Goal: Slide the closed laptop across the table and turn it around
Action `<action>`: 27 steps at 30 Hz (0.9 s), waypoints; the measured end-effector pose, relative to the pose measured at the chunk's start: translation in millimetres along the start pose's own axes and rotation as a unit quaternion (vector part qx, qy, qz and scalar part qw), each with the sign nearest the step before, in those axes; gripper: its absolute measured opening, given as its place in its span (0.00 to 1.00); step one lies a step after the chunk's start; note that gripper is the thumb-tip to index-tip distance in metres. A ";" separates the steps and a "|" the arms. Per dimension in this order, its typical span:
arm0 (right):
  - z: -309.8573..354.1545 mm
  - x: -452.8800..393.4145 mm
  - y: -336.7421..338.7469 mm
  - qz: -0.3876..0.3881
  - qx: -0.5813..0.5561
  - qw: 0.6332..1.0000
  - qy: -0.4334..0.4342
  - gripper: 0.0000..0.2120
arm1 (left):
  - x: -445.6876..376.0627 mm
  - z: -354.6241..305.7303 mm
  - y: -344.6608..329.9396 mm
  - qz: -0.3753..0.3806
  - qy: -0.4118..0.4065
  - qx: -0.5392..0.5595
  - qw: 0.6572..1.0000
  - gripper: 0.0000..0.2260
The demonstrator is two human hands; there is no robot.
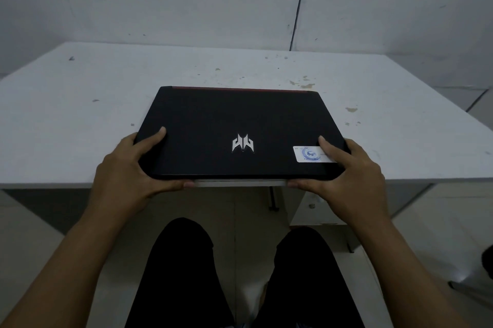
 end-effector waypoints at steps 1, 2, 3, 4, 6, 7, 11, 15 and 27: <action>-0.3 -0.9 0.5 0.002 -0.002 1.000 -0.002 0.50 | 1.9 -0.8 -0.5 -0.005 0.000 -0.001 1.000 0.51; -0.8 -1.5 1.2 0.003 -0.006 1.000 -0.004 0.50 | 3.9 -1.8 -1.2 -0.010 0.000 -0.002 1.000 0.50; -1.2 -1.9 1.7 0.005 -0.011 1.000 -0.005 0.51 | 5.7 -2.9 -1.9 -0.014 0.000 -0.003 1.000 0.50; -1.6 -1.9 1.9 0.007 -0.015 1.000 -0.006 0.51 | 7.3 -3.7 -2.3 -0.017 0.000 -0.003 1.000 0.50; -1.8 -1.4 2.2 0.008 -0.020 1.000 -0.007 0.51 | 8.2 -5.3 -2.6 -0.019 -0.003 -0.004 1.000 0.50; -1.5 -1.2 2.4 0.008 -0.024 1.000 -0.009 0.51 | 8.3 -5.8 -2.6 -0.020 -0.002 -0.005 1.000 0.50; 0.0 -1.3 3.0 0.003 -0.035 0.999 -0.020 0.51 | 8.2 -6.8 -2.3 -0.016 -0.004 -0.007 1.000 0.50; 0.8 -1.6 2.8 0.003 -0.027 0.999 -0.021 0.51 | 7.9 -6.7 -2.5 -0.017 0.002 -0.005 1.000 0.50; 7.5 -9.7 12.2 0.103 -0.024 0.993 -0.058 0.55 | 2.1 -11.3 8.2 0.063 0.045 0.022 0.997 0.56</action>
Point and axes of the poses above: each hand's wrist, its own x-axis away from the middle knuckle, its own y-axis out of the back of the hand, z = x × y, the point moved 2 cm from there along -x, towards the middle knuckle, and after that the axes turned 5 degrees about z, right-handed, at the moved point
